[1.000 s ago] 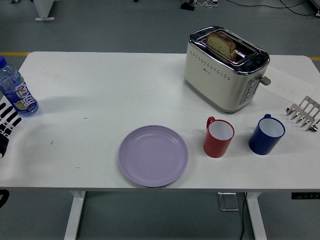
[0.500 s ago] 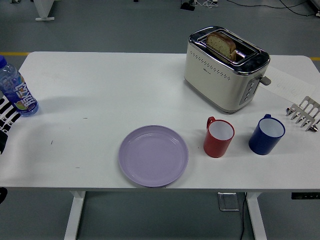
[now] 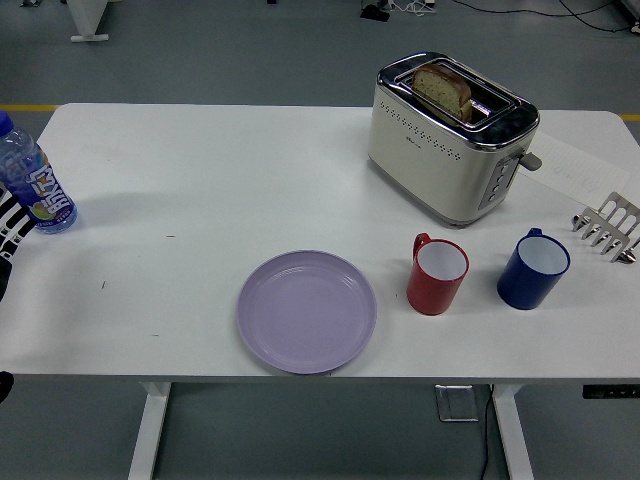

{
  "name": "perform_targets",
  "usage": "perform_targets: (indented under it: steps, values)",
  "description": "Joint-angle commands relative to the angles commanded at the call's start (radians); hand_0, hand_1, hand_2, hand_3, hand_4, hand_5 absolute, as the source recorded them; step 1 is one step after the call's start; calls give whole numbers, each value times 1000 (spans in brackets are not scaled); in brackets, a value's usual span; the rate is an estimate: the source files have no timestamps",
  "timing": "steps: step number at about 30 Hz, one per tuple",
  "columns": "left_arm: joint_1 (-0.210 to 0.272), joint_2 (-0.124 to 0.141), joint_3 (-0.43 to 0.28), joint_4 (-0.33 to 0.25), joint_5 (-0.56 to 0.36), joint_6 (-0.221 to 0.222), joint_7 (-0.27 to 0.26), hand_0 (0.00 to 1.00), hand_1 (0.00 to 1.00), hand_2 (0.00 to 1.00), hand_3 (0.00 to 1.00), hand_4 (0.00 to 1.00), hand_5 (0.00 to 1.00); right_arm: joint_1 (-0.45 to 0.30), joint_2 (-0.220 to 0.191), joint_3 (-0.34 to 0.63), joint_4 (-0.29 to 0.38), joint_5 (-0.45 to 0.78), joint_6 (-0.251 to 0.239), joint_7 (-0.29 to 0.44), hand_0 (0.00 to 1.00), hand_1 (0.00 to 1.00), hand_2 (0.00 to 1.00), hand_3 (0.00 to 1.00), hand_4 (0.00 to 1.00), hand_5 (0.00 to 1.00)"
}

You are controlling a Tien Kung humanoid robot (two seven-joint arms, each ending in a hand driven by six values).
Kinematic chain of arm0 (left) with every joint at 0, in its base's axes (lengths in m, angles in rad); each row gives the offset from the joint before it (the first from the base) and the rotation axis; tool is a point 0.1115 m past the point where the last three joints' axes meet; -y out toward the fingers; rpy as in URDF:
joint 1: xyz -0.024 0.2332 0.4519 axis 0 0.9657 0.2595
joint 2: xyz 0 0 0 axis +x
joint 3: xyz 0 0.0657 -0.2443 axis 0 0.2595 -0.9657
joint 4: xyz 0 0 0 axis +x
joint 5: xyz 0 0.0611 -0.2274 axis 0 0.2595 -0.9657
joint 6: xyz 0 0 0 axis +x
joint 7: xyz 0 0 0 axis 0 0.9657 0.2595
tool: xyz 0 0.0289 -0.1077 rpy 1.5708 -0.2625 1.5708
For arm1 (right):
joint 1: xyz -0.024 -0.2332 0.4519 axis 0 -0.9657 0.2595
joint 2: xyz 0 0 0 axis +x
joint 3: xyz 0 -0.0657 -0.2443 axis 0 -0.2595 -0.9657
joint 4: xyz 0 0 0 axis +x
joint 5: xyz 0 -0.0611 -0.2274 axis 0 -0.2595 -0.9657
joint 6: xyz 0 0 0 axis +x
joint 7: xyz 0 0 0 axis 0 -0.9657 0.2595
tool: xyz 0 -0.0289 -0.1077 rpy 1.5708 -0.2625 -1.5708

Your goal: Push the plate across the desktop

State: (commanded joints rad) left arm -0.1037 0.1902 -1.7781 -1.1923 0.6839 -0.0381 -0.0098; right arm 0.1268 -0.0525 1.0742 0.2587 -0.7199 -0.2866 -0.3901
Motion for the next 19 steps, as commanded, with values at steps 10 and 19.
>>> perform_targets:
  steps: [10, 19]
  values:
    - [0, 2, -3, 2, -2, 4, 1, 740, 750, 722, 670, 582, 998, 2, -1, 1, 0, -5, 2, 0, 576, 516, 609, 561, 208, 523]
    - [-2, 3, 2, 6, -4, 7, 2, 740, 750, 722, 671, 583, 998, 0, -1, 2, 1, -6, 0, -3, 576, 516, 609, 561, 208, 522]
